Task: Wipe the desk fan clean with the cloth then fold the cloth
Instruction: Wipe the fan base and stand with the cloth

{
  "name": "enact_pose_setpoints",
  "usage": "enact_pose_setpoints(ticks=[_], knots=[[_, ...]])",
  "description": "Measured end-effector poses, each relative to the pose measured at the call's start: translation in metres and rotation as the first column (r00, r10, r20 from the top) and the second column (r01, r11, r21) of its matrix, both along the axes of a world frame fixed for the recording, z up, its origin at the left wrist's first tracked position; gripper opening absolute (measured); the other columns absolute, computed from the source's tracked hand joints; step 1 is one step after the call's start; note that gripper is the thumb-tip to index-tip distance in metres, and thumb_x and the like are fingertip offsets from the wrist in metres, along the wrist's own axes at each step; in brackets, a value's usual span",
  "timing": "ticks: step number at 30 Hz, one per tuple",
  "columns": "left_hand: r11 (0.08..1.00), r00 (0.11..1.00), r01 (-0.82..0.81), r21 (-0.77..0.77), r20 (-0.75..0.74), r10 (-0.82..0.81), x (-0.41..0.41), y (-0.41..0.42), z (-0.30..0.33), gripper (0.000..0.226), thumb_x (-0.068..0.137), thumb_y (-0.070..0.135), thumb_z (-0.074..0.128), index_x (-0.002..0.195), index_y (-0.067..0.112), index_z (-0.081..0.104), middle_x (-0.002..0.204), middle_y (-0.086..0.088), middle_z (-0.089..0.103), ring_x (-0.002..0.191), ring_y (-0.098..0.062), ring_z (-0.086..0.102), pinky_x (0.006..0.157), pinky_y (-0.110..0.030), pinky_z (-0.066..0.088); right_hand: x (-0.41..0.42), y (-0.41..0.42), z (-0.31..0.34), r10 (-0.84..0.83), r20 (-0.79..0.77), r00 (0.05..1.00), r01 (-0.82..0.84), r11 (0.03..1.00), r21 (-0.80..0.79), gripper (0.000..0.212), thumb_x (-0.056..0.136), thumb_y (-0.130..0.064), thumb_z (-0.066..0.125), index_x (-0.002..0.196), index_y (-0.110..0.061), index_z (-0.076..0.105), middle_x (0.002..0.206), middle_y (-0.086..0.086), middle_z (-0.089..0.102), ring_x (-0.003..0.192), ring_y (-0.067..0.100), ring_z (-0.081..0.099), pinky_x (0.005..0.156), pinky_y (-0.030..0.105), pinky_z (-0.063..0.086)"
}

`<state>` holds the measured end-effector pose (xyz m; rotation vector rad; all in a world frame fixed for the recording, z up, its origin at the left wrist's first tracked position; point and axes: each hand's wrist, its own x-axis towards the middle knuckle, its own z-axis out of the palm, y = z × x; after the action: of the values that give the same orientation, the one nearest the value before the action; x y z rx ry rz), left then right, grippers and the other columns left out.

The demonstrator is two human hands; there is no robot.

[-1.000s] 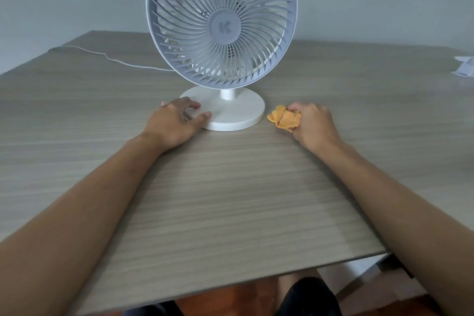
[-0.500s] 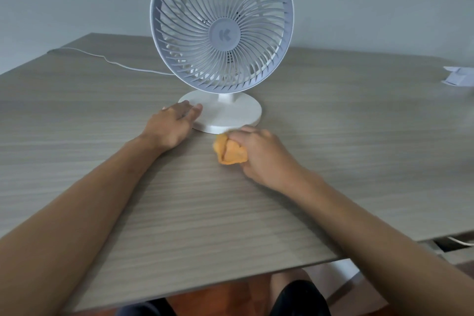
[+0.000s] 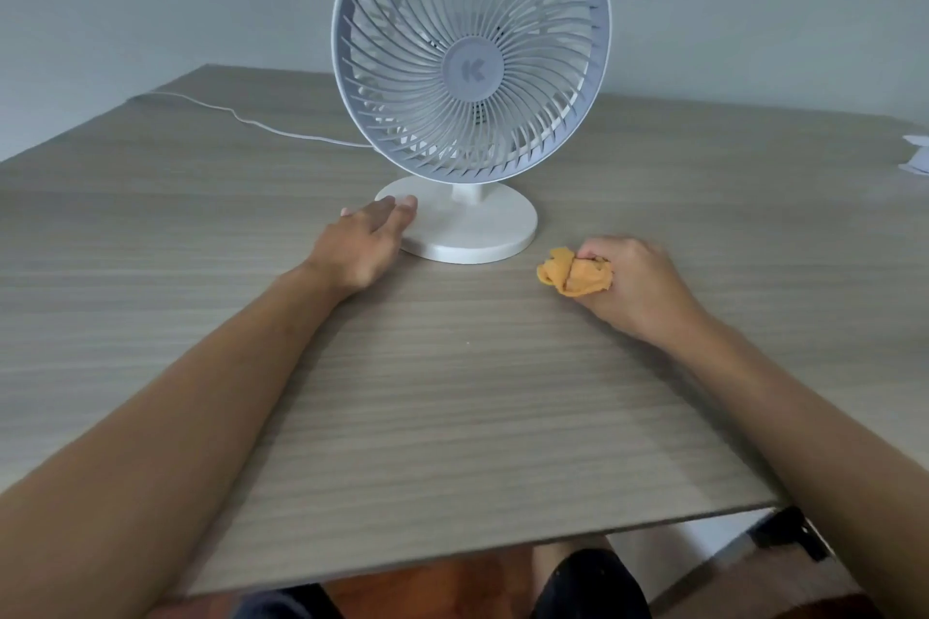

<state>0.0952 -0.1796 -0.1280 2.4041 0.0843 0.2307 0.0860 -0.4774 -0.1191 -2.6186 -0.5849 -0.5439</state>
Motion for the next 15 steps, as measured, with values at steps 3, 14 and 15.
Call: enact_pose_setpoints(ticks=[3,14,15], knots=[[1.000,1.000,0.004,-0.030,0.008,-0.004,-0.001,0.000,0.000,0.062,0.094,0.067,0.019,0.132,0.034,0.054,0.149,0.009,0.045,0.146,-0.032,0.025,0.118,-0.043,0.019,0.024,0.008,-0.003,-0.072,0.023,0.997,0.073,0.996,-0.058,0.015,0.075,-0.020,0.075,0.081,-0.011,0.065,0.082,0.010,0.065,0.082,0.036,0.062,0.065,0.030,0.036],[0.999,0.990,0.038,-0.030,0.136,-0.034,-0.011,0.014,-0.004,0.071,0.091,0.068,0.016,0.142,0.030,0.046,0.153,0.009,0.040,0.147,-0.018,0.025,0.122,-0.034,0.005,-0.044,0.068,-0.005,0.237,0.152,0.960,-0.227,0.971,-0.082,0.017,0.067,-0.023,0.070,0.074,-0.017,0.056,0.074,-0.011,0.042,0.070,0.023,0.054,0.061,0.021,0.027],[1.000,0.988,0.022,-0.019,0.151,-0.018,-0.014,0.019,-0.003,0.070,0.092,0.067,0.016,0.141,0.028,0.047,0.151,0.008,0.043,0.146,-0.019,0.028,0.122,-0.035,0.008,-0.050,0.071,-0.005,0.262,0.149,0.953,-0.254,0.964,-0.075,0.016,0.066,-0.024,0.068,0.075,-0.017,0.057,0.074,-0.012,0.042,0.070,0.022,0.054,0.061,0.020,0.027]])
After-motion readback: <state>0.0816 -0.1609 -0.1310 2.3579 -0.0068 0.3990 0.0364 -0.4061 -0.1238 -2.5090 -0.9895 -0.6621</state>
